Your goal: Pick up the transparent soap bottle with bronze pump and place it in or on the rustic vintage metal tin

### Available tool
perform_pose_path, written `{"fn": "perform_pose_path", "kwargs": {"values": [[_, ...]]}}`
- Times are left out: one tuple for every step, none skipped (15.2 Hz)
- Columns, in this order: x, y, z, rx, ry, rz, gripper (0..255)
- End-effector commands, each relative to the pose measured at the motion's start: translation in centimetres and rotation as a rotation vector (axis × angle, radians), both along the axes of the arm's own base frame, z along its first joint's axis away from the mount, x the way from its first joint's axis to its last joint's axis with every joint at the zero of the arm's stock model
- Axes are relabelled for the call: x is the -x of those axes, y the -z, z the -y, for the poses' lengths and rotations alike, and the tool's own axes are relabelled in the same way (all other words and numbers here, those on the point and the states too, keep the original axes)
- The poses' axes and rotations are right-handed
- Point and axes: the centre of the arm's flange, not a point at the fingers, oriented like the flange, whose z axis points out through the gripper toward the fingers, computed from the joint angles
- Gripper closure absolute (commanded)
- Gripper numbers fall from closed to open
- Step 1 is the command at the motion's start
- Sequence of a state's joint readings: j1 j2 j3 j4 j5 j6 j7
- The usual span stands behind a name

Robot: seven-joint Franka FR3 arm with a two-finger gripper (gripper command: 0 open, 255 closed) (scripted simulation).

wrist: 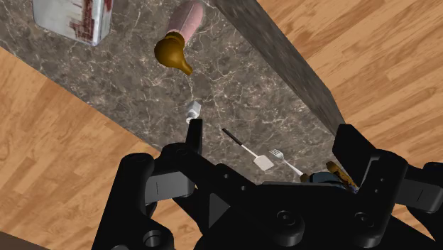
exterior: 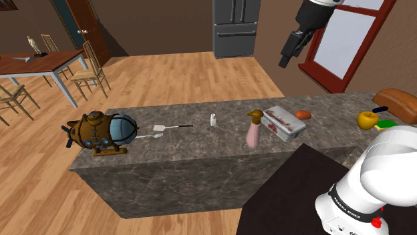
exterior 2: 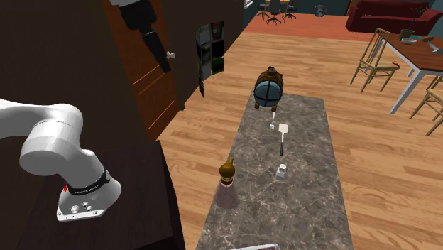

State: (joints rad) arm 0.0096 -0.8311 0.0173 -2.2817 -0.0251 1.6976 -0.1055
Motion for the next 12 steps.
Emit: {"fn": "perform_pose_path", "kwargs": {"values": [[0.0,0.0,0.0,0.000,0.000,0.000,0],[-0.7,1.0,0.5,-0.001,-0.002,-0.007,0],[-1.4,2.1,1.1,-0.003,-0.005,-0.013,0],[-2.0,3.1,1.6,-0.004,-0.007,-0.020,0],[-2.7,4.2,2.1,-0.005,-0.009,-0.026,0],[-3.4,5.3,2.6,-0.007,-0.012,-0.033,0],[-4.0,6.3,3.2,-0.008,-0.014,-0.039,0],[-4.7,7.4,3.7,-0.009,-0.016,-0.046,0],[-5.3,8.5,4.2,-0.010,-0.019,-0.053,0],[-6.0,9.6,4.7,-0.012,-0.021,-0.059,0],[-6.6,10.7,5.2,-0.013,-0.023,-0.066,0],[-7.2,11.8,5.7,-0.014,-0.025,-0.072,0]]}}
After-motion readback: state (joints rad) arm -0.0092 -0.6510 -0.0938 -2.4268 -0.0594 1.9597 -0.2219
